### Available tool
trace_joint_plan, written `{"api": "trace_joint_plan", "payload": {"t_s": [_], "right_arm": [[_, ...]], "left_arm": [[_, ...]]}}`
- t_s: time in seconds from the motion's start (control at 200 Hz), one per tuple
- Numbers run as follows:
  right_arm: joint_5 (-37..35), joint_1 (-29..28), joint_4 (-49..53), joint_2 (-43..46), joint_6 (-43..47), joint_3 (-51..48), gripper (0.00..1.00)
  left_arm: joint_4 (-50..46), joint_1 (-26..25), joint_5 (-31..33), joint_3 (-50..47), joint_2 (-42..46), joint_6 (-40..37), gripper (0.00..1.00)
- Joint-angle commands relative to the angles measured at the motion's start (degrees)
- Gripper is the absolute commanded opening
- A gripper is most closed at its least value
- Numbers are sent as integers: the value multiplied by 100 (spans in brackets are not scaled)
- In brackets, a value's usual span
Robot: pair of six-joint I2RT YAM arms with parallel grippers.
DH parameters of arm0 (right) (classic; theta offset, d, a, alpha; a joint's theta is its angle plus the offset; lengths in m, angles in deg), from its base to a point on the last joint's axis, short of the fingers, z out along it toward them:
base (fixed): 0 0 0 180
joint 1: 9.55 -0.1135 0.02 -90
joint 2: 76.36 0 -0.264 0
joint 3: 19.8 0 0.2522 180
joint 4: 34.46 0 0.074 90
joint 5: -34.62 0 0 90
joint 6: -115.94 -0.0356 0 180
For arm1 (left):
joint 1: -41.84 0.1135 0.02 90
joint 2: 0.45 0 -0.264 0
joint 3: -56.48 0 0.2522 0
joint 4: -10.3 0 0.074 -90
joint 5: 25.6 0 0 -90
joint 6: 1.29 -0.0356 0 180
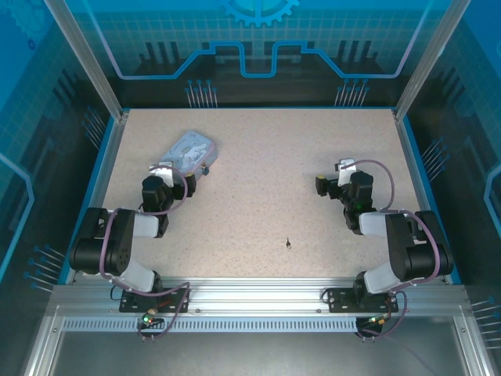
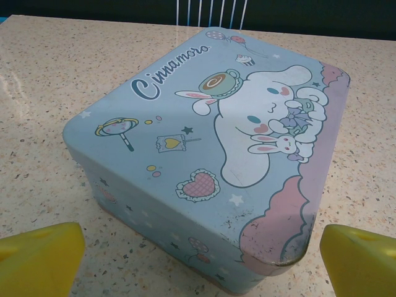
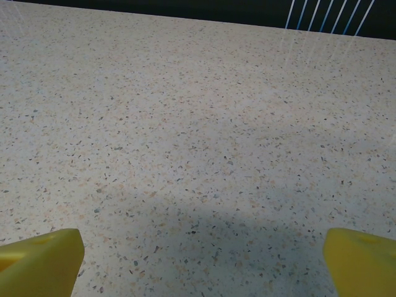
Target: Unlock the padlock with the key
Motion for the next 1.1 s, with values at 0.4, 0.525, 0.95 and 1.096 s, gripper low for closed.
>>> {"api": "trace_joint_plan", "payload": {"t_s": [0.4,0.525,0.95,1.096], "right_arm": [[308,410,559,601,-247,102,99],[190,444,1293,1413,-266,94,100],[525,-187,5425,2783,-1687,1638,100],[194,-686,6217,2544,-1825,2125,100]], "left_arm": [[328,9,20,-387,704,85,99],[-361,8,149,-433,1643,155,99],[-5530,-30,-481,2734,1878,1562,99],[-6162,-366,-571,3544,1106,1575,99]]}}
